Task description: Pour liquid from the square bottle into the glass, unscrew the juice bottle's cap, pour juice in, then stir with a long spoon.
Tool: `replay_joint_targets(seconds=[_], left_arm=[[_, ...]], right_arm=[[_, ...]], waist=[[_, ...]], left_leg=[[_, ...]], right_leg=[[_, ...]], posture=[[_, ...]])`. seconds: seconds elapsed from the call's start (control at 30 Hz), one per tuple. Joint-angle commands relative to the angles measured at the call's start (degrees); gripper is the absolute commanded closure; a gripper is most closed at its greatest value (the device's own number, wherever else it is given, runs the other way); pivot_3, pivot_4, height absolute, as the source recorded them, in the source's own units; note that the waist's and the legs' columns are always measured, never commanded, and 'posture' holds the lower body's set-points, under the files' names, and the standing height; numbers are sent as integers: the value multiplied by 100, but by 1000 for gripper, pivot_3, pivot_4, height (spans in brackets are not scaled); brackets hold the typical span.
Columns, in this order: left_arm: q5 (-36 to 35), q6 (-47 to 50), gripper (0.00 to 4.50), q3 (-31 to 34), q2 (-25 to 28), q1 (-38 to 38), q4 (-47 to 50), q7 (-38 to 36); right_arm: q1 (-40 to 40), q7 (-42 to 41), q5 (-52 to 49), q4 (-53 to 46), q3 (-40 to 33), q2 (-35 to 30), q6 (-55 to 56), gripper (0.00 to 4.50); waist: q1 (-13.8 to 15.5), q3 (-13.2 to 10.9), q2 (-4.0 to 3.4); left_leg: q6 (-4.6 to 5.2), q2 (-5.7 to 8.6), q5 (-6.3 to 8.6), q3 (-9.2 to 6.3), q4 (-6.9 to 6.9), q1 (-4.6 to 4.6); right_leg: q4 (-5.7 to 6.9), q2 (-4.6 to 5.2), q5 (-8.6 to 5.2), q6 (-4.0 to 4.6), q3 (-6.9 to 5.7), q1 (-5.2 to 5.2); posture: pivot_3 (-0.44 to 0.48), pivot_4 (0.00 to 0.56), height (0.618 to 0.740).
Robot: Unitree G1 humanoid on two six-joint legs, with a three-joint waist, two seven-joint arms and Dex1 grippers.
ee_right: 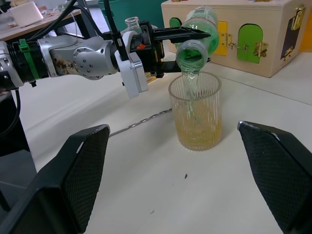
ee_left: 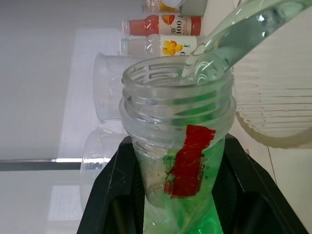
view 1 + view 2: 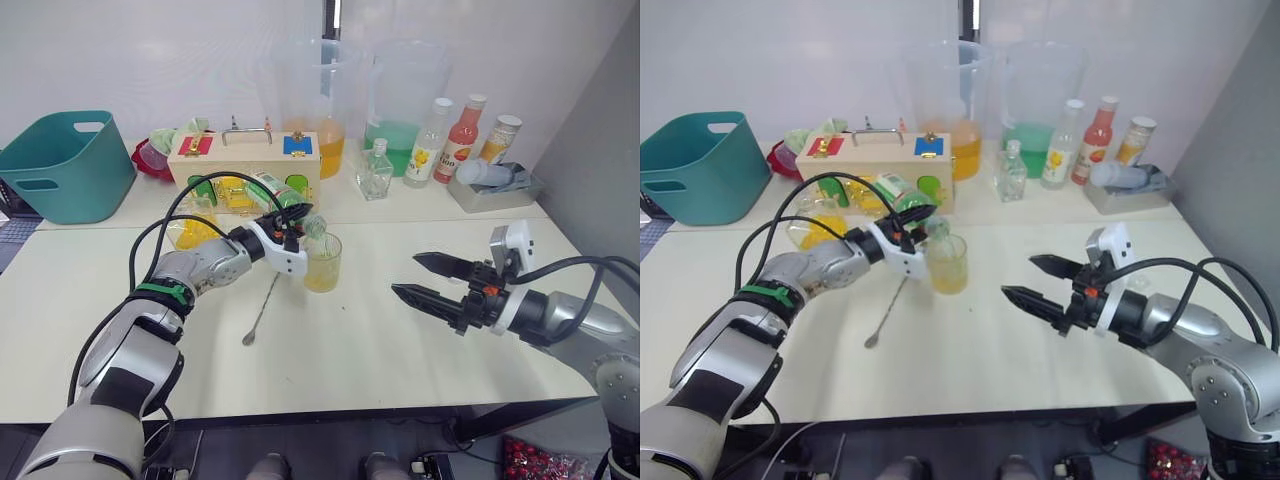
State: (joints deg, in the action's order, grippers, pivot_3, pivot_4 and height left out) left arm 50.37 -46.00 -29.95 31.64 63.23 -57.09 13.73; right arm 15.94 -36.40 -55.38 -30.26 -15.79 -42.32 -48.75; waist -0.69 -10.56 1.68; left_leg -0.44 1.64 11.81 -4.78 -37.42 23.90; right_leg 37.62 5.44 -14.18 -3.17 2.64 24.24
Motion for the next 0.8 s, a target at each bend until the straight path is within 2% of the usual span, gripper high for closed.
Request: replay_joint_targets(seconds=[0.03,0.2,0.3,0.5,0.8], left_arm=[[-12,6,3102,75,90,361,99,278],[-377,35,3102,211,-3,327,-65,-34],[-789,42,3102,350,-105,259,-181,-469],[-2105,92,3102,866,-416,-117,-63,-2033],[-3418,912,3102,1693,-542,-324,717,-3248]], right_arm=[[97,13,-55,-88,-50,5,117,35],[100,6,-44,-91,-33,-17,121,35],[107,-3,-20,-90,-16,-33,122,35],[167,-22,16,-53,19,-68,111,35],[255,-127,38,36,61,-109,109,35]], waist=[[2,0,0],[1,0,0],[2,0,0],[-5,1,-1],[-10,1,-1]], left_leg=[[0,0,0,0,-2,1],[16,1,10,-5,-38,17],[16,2,10,-5,-42,20],[16,2,10,-6,-44,21],[16,2,10,-8,-46,23]], right_leg=[[0,0,0,0,0,0],[10,0,0,-1,-7,0],[10,0,1,-3,-7,1],[12,0,1,-4,-7,2],[13,0,2,-4,-7,3]], posture=[[0,150,740],[0,150,740],[0,150,740],[0,150,740],[0,150,740]])
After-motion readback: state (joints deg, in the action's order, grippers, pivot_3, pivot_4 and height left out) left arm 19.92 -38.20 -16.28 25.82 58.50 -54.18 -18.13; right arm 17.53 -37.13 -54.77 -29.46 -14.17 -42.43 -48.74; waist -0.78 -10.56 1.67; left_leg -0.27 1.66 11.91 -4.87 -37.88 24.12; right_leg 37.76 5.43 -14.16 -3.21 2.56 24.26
